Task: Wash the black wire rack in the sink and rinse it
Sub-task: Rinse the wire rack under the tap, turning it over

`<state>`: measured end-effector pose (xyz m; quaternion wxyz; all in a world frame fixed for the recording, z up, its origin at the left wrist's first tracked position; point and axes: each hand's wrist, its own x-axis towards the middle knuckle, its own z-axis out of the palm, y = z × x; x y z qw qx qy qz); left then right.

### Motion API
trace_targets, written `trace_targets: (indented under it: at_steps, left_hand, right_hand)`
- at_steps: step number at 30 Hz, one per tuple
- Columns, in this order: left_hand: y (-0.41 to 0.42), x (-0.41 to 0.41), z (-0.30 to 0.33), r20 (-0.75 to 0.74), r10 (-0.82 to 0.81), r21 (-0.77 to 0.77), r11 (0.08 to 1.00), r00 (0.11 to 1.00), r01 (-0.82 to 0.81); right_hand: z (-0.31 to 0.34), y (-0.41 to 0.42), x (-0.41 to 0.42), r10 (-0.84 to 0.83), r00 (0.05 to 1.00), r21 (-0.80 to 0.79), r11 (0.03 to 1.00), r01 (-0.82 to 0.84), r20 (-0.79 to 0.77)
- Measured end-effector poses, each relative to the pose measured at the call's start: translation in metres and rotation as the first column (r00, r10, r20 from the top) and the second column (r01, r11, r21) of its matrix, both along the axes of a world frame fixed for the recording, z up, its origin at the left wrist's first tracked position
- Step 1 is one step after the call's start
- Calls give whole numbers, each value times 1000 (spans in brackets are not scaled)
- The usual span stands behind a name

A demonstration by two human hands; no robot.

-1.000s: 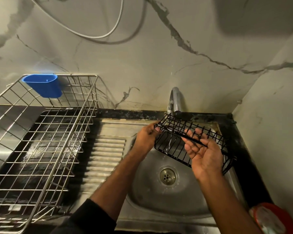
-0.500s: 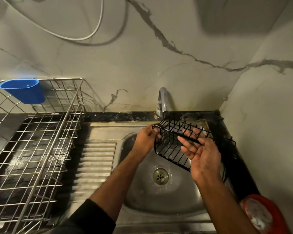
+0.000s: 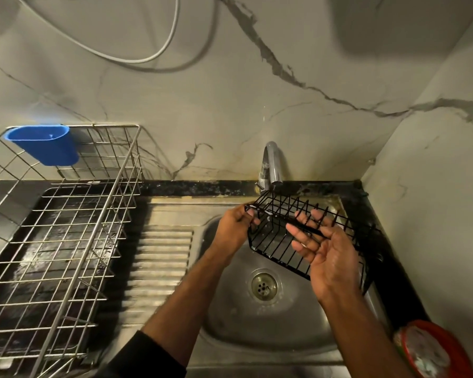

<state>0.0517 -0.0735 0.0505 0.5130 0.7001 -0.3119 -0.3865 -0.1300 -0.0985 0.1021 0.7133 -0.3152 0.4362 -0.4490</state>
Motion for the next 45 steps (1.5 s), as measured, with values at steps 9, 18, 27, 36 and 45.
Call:
trace_targets:
  at_steps: [9,18,27,36,45]
  left_hand:
    - [9,3,0,-35,56,-11,998,998,-56]
    - [24,4,3,15,155,9,988,988,-155]
    - [21,14,10,-13,85,22,996,996,-85]
    - [16,7,15,45,107,36,993,993,-108]
    - [14,12,5,108,110,81,990,988,-119]
  right_hand:
    - [-6,-3,1,44,999,-11,999,-44,0]
    - [-5,-6,6,117,992,-51,992,-119,-35]
    - [-10,-11,4,148,989,-75,986,-147,14]
    - [-13,-27,1,166,986,-50,985,-165,12]
    - [-22,-35,7,210,977,-51,976,-211,-36]
